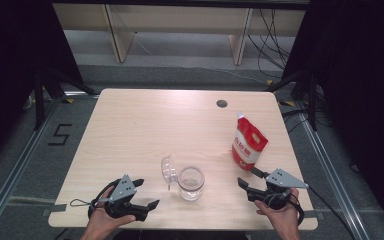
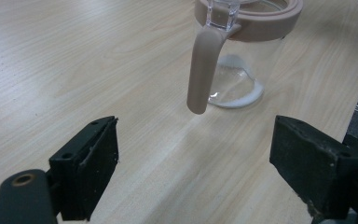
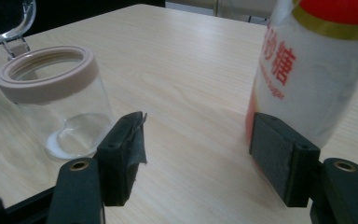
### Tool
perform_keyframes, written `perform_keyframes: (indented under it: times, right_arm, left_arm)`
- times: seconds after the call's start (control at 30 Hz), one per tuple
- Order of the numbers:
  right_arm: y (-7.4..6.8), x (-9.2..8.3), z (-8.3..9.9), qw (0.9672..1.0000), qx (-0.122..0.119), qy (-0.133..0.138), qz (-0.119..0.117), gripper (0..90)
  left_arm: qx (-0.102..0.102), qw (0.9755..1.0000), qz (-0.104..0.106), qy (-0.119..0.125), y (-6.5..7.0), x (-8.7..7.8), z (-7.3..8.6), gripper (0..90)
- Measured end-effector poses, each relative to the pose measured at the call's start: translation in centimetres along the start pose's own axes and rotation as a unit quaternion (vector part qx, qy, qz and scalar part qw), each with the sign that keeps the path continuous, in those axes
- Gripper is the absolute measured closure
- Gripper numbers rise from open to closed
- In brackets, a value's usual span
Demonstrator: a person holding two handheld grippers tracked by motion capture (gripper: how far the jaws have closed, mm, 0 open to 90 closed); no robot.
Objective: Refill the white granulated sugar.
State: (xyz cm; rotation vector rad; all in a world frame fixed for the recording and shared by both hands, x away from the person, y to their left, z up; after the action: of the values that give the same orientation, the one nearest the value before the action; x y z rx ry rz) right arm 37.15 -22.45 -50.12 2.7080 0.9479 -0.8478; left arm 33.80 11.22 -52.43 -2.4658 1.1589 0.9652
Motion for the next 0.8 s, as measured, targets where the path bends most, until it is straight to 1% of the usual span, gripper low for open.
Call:
perform_keyframes:
  times: [0.07,0.1,0.13,0.17,0.2,0.23,0.3,0.33,0.37,0.4,0.43,0.47,0.5,0.53,0.57,0.6,0.63,0.67,0.7,0.73,0.77,0.8]
  right_arm:
    - [0.3,-0.2,0.1,0.9999,0.008,0.000,0.009,35.5]
    - [0.1,-0.2,0.1,0.9999,0.015,0.002,0.003,34.9]
    - [0.5,-0.2,0.1,0.9999,0.008,-0.001,0.011,34.5]
    - [0.5,-0.2,0.1,0.9999,0.013,0.001,0.010,34.3]
    - [0.7,-0.3,0.2,0.9999,0.010,-0.002,0.011,34.0]
    - [0.9,-0.2,0.1,0.9998,0.006,-0.001,0.016,33.6]
    - [1.1,-0.2,0.1,0.9997,0.010,0.003,0.020,32.6]
    - [1.2,-0.1,0.1,0.9997,0.007,0.003,0.023,31.9]
    - [1.2,-0.2,0.1,0.9994,0.022,0.001,0.026,31.2]
    - [1.4,-0.2,0.2,0.9992,0.023,-0.002,0.033,30.2]
    - [1.7,-0.1,0.1,0.9995,0.012,-0.001,0.028,29.6]
    - [2.0,0.0,0.1,0.9991,0.019,0.005,0.037,29.6]
    - [2.6,0.1,0.1,0.9991,0.005,0.008,0.042,30.7]
    - [2.6,0.1,0.1,0.9991,0.005,0.008,0.042,30.7]
    - [2.7,0.1,0.2,0.9990,0.011,0.006,0.042,30.6]
    - [2.7,0.2,0.3,0.9990,0.020,0.005,0.040,30.4]
    - [2.6,0.2,0.4,0.9984,0.040,-0.002,0.041,30.0]
    - [3.1,0.4,0.3,0.9990,0.018,0.004,0.040,29.8]
    - [3.1,0.4,0.4,0.9982,0.033,0.000,0.049,29.3]
    - [3.3,0.5,0.3,0.9982,0.033,0.002,0.050,29.0]
    - [3.8,0.7,0.3,0.9979,0.029,0.001,0.058,27.7]
    - [3.8,0.7,0.3,0.9979,0.029,0.001,0.058,27.7]
  left_arm:
    - [0.011,0.9999,0.000,0.001,-0.1,0.0,0.0,15.1]
    - [0.014,0.9999,-0.001,-0.001,-0.1,-0.1,0.0,15.1]
    - [0.012,0.9999,0.000,-0.002,-0.1,-0.1,0.1,15.1]
    - [0.011,0.9999,-0.001,-0.002,-0.1,-0.1,0.1,15.1]
    - [0.011,0.9999,-0.001,-0.003,-0.1,-0.1,0.2,15.1]
    - [0.000,1.0000,0.001,-0.001,0.0,-0.1,0.2,15.1]
    - [-0.005,1.0000,-0.001,-0.002,0.1,-0.1,0.2,15.1]
    - [-0.005,1.0000,0.000,-0.001,0.1,-0.1,0.3,15.1]
    - [-0.003,1.0000,-0.002,-0.002,0.0,-0.2,0.3,15.1]
    - [-0.001,1.0000,-0.002,-0.002,0.0,-0.2,0.3,15.1]
    - [0.007,1.0000,-0.001,-0.004,-0.1,-0.2,0.3,15.1]
    - [0.010,0.9999,-0.003,-0.002,-0.1,-0.2,0.3,15.1]
    - [0.010,0.9999,-0.003,-0.003,-0.1,-0.2,0.3,15.1]
    - [0.012,0.9999,-0.004,-0.007,-0.2,-0.2,0.3,15.1]
    - [0.010,0.9999,-0.005,-0.006,-0.2,-0.2,0.3,15.1]
    - [0.008,0.9999,-0.007,0.001,-0.1,-0.1,0.2,15.1]
    - [0.008,1.0000,-0.005,-0.003,-0.1,-0.1,0.3,15.1]
    - [0.003,1.0000,-0.001,-0.002,0.0,-0.1,0.3,15.1]
    - [-0.005,1.0000,0.001,-0.002,0.1,0.0,0.3,15.1]
    - [-0.005,1.0000,0.001,-0.002,0.1,0.0,0.3,15.1]
    - [-0.001,1.0000,-0.001,-0.006,0.1,-0.1,0.4,15.1]
    - [-0.002,1.0000,0.000,-0.004,0.1,-0.1,0.4,15.1]
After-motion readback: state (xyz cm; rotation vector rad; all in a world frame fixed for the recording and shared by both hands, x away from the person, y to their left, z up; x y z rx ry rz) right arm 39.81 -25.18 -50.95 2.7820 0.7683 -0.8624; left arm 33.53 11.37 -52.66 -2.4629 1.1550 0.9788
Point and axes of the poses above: each handheld gripper's, and its own axes: x roughly forward along the jaws, z roughly out of its underside, y roughly to its right, the point moved 8 cm from there along x, roughly forward along the jaws, and after that the axes turned 10 degrees about -y, right-handed, at the moved point
